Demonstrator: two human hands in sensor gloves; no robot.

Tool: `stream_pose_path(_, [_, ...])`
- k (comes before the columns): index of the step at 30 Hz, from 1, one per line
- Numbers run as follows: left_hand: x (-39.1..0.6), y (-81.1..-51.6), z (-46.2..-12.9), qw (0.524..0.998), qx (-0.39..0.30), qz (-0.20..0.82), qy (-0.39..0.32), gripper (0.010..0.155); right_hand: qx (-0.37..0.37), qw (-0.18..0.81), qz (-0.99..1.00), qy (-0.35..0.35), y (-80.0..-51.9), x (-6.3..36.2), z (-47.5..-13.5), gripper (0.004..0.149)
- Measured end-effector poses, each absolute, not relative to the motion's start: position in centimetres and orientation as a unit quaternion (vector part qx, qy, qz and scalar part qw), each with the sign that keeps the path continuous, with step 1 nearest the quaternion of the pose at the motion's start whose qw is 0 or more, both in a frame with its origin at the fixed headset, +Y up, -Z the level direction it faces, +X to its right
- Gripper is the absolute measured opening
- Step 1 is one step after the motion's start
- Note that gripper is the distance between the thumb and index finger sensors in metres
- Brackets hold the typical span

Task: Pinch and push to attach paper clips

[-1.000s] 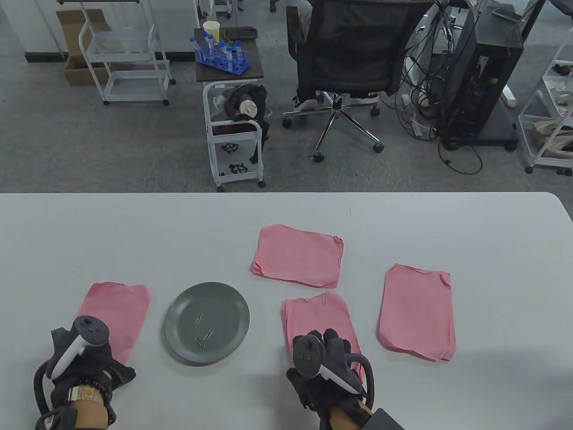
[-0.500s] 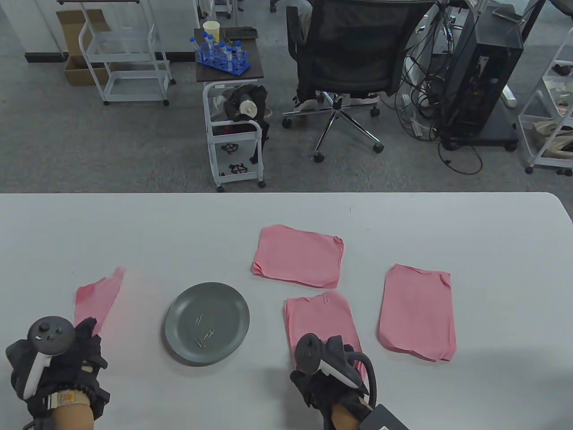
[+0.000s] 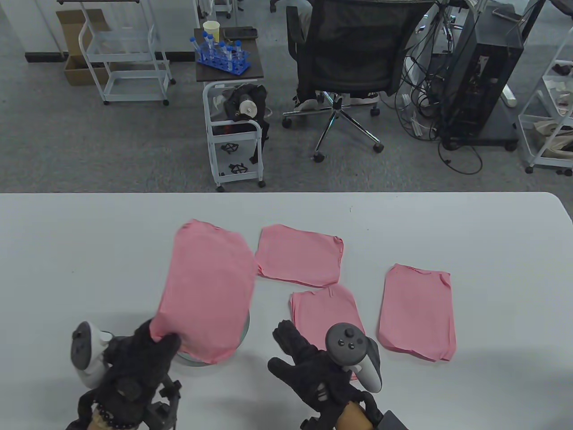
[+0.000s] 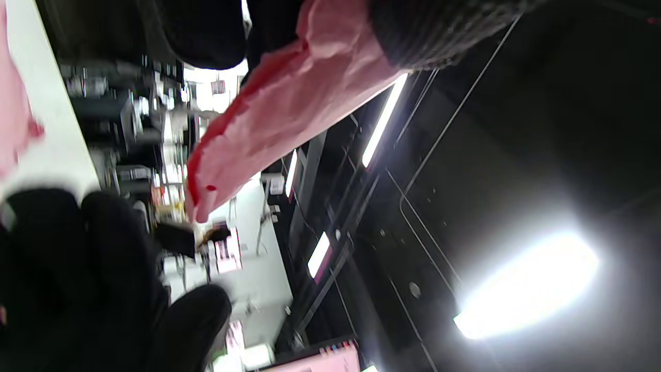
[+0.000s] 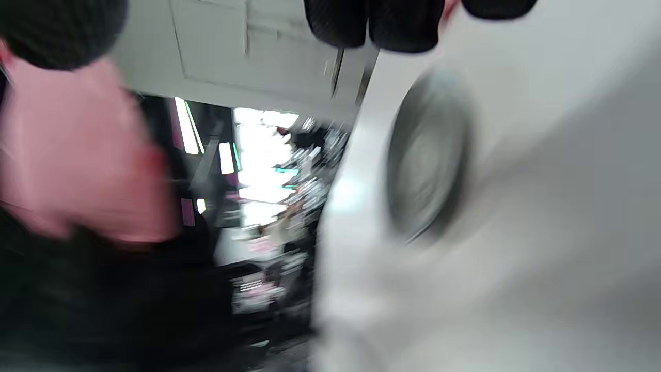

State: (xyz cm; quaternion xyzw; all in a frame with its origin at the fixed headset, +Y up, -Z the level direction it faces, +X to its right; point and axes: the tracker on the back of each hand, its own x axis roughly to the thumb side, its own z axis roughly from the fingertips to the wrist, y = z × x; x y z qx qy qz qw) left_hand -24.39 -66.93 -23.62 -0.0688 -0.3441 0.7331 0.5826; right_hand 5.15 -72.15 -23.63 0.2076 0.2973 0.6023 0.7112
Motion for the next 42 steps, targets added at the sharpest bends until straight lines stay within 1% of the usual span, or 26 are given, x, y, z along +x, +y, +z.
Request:
stream_pose_path(1, [-22.9,-67.8,-23.3,0.568,-0.099,0.738,-0.35,0.049,0.222,0.767,0.509,0.321,-72.1,5.2,-23.4,0.097])
stream_pose_path(2, [-22.2,-68.3,-23.2,0.563,-0.117,0.739,-0.351,0.049,0.218,0.795,0.473,0.31,-71.9,5.6,-23.2,0.096])
stream_pose_path(3, [-21.3,-69.0,-23.0,0.565,-0.139,0.735,-0.348,0.049,0.219,0.817,0.455,0.277,-71.5,6.2,-23.2,0.094])
stream_pose_path(4, [-20.9,-69.5,-22.9,0.575,-0.15,0.727,-0.344,0.049,0.216,0.815,0.472,0.258,-71.3,6.9,-23.2,0.089])
stream_pose_path(6, [-20.2,-70.6,-22.8,0.616,-0.171,0.691,-0.337,0.049,0.192,0.792,0.547,0.192,-70.8,8.9,-23.1,0.071])
stream_pose_path(8, [-19.8,-71.6,-23.0,0.674,-0.209,0.628,-0.329,0.049,0.152,0.768,0.614,0.102,-70.2,10.9,-23.0,0.049])
stream_pose_path(10, [-19.5,-72.5,-23.5,0.723,-0.254,0.549,-0.334,0.05,0.134,0.739,0.658,0.047,-69.7,12.0,-22.8,0.044])
stream_pose_path(11, [-19.5,-72.8,-23.6,0.741,-0.283,0.518,-0.32,0.05,0.135,0.726,0.673,0.038,-69.4,12.3,-22.8,0.043])
stream_pose_path(12, [-19.7,-73.5,-23.9,0.763,-0.348,0.454,-0.3,0.05,0.154,0.695,0.701,0.023,-68.9,12.6,-22.8,0.043])
stream_pose_path(13, [-20.1,-73.9,-24.0,0.779,-0.359,0.423,-0.293,0.05,0.167,0.674,0.719,0.014,-68.6,12.8,-22.8,0.043])
stream_pose_path(14, [-20.7,-74.4,-24.3,0.796,-0.353,0.414,-0.267,0.052,0.182,0.65,0.738,0.01,-68.2,12.8,-22.8,0.043])
stream_pose_path(15, [-21.1,-74.5,-24.5,0.796,-0.346,0.427,-0.255,0.058,0.194,0.633,0.75,0.01,-68.1,12.7,-22.8,0.042])
stream_pose_path(17, [-22.2,-74.2,-24.9,0.767,-0.292,0.514,-0.249,0.077,0.217,0.603,0.767,0.029,-68.2,12.0,-22.9,0.042])
stream_pose_path(18, [-22.5,-73.7,-24.9,0.739,-0.259,0.566,-0.257,0.083,0.221,0.591,0.774,0.038,-68.5,11.4,-22.9,0.042])
stream_pose_path(20, [-22.5,-73.1,-24.7,0.701,-0.238,0.613,-0.276,0.089,0.228,0.578,0.782,0.051,-69.2,10.4,-23.0,0.042])
stream_pose_path(21, [-22.3,-72.8,-24.5,0.698,-0.226,0.618,-0.282,0.09,0.231,0.575,0.782,0.066,-69.7,9.7,-23.0,0.043])
stream_pose_path(23, [-21.9,-72.6,-24.2,0.718,-0.212,0.6,-0.282,0.085,0.232,0.574,0.781,0.085,-70.5,8.7,-23.0,0.043])
stream_pose_path(24, [-21.7,-72.7,-24.1,0.73,-0.205,0.586,-0.286,0.076,0.235,0.571,0.781,0.092,-70.9,8.3,-22.9,0.044])
stream_pose_path(26, [-21.4,-72.7,-23.9,0.745,-0.177,0.575,-0.286,0.052,0.241,0.558,0.789,0.086,-71.1,8.0,-22.9,0.045])
stream_pose_path(27, [-21.4,-72.7,-23.8,0.752,-0.158,0.573,-0.285,0.045,0.242,0.549,0.796,0.077,-71.2,7.9,-22.9,0.046])
stream_pose_path(29, [-21.5,-72.9,-23.7,0.773,-0.126,0.558,-0.273,0.044,0.232,0.526,0.816,0.057,-71.7,8.0,-23.0,0.047])
stream_pose_path(31, [-21.6,-73.3,-23.9,0.804,-0.114,0.517,-0.271,0.044,0.22,0.488,0.842,0.064,-72.8,7.9,-23.4,0.046])
stream_pose_path(33, [-21.7,-74.1,-24.3,0.831,-0.136,0.47,-0.264,0.045,0.201,0.461,0.858,0.101,-74.2,7.8,-23.9,0.046])
stream_pose_path(35, [-21.8,-74.7,-24.5,0.834,-0.165,0.461,-0.256,0.045,0.191,0.467,0.852,0.141,-75.0,7.7,-24.3,0.046])
stream_pose_path(37, [-21.9,-74.2,-24.4,0.822,-0.146,0.485,-0.26,0.045,0.198,0.488,0.839,0.135,-74.4,7.7,-24.0,0.045])
stream_pose_path(42, [-22.0,-70.8,-23.3,0.792,-0.087,0.533,-0.284,0.045,0.233,0.497,0.834,0.053,-70.3,7.9,-22.3,0.045])
